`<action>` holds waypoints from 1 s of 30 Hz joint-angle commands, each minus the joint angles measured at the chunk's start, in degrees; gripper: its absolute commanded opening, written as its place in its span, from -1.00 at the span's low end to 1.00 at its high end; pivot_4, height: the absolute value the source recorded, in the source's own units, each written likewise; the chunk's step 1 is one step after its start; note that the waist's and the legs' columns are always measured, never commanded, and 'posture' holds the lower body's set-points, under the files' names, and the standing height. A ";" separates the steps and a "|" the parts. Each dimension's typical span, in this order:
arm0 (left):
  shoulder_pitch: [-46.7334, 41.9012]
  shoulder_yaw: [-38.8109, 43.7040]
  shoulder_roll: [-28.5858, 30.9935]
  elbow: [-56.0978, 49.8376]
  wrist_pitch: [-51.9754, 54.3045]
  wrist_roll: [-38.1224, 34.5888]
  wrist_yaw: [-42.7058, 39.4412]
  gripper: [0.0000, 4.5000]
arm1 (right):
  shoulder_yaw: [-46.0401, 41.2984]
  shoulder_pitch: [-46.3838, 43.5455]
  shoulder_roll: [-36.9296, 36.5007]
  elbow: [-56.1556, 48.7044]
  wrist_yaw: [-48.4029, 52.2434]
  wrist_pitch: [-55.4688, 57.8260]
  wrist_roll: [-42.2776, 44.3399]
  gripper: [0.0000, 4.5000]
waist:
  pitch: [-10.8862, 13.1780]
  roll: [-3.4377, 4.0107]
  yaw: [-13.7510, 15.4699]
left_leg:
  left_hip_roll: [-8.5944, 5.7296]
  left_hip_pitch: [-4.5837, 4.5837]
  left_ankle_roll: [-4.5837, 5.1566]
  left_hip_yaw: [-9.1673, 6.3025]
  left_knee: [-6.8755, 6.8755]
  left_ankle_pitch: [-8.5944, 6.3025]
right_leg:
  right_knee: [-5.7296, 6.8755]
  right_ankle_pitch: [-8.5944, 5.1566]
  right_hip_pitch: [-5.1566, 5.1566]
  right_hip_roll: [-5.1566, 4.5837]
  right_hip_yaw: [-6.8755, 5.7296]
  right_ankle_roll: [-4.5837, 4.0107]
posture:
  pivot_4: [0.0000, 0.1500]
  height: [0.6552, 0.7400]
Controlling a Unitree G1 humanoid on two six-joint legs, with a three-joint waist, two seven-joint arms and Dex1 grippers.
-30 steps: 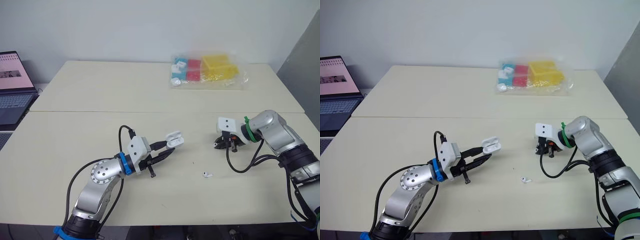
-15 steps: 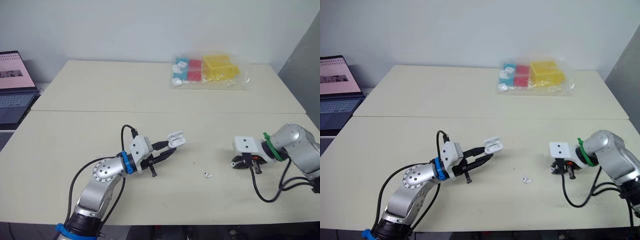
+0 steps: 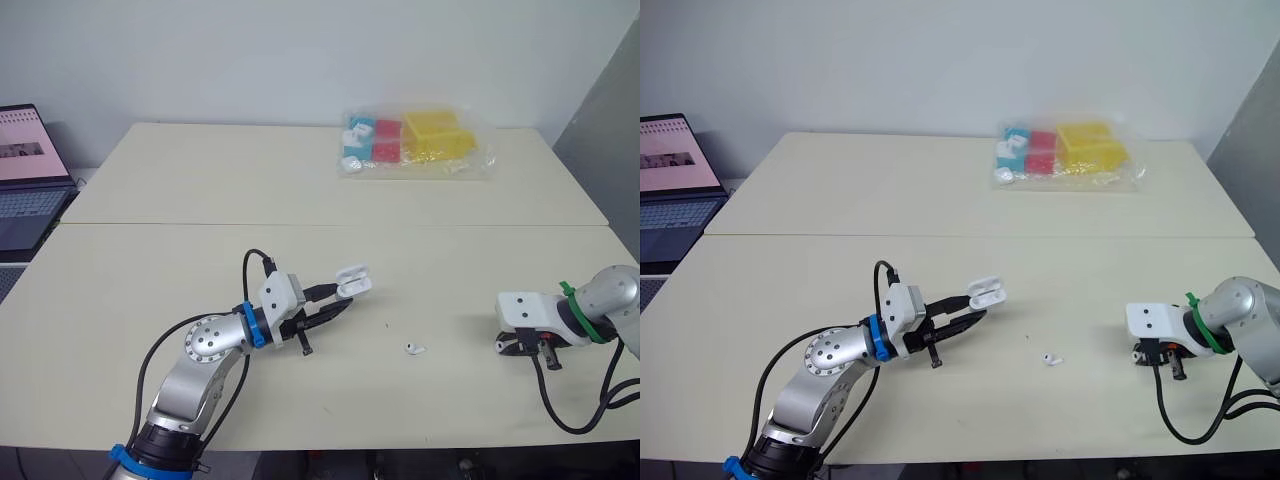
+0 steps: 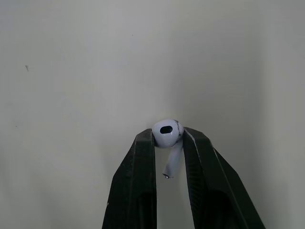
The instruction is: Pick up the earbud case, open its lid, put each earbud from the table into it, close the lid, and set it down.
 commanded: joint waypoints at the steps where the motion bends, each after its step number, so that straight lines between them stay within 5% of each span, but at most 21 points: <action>1: 0.42 0.11 0.36 -2.63 -0.09 -0.98 -0.20 -0.66 | -0.77 0.38 -2.19 -0.16 1.68 0.05 -0.38 -0.80 | 0.00 0.00 0.01 | 0.00 0.00 0.00 0.01 0.00 0.00 | 0.00 0.00 -0.01 -0.01 0.00 0.00 | 1.00 1.00; 4: 0.63 0.08 0.31 -2.83 0.10 -0.98 -0.24 -0.66 | -0.79 0.59 -2.34 -0.07 2.38 0.58 -0.01 -0.80 | 0.00 0.00 0.00 | 0.00 0.01 0.00 0.01 0.00 0.00 | 0.00 0.00 0.00 -0.01 0.00 0.00 | 1.00 1.00; 12: 0.39 -0.01 0.27 -2.54 0.25 -0.91 -0.58 -0.66 | -2.17 0.22 -0.91 0.73 0.15 0.79 0.59 0.47 | 0.00 0.00 -0.03 | 0.00 0.04 0.00 0.02 0.01 0.00 | 0.01 0.00 0.02 0.00 0.00 0.00 | 1.00 1.00; 21: 1.40 0.02 0.56 -3.20 0.50 -0.52 -0.27 -0.66 | -9.87 4.83 -5.96 -10.27 -0.59 12.17 5.73 0.49 | 0.00 0.02 0.09 | 0.01 0.00 0.00 -0.03 -0.01 0.00 | 0.01 -0.01 0.01 0.00 0.03 -0.02 | 1.00 1.00; 30: 2.46 -0.42 0.67 -4.07 0.55 -0.01 0.04 -0.66 | -3.32 4.48 -5.52 -19.09 -7.75 18.26 -0.85 0.49 | 0.00 0.02 0.09 | 0.01 0.02 -0.01 -0.05 0.01 0.00 | 0.02 -0.01 0.02 -0.02 0.02 -0.01 | 1.00 1.00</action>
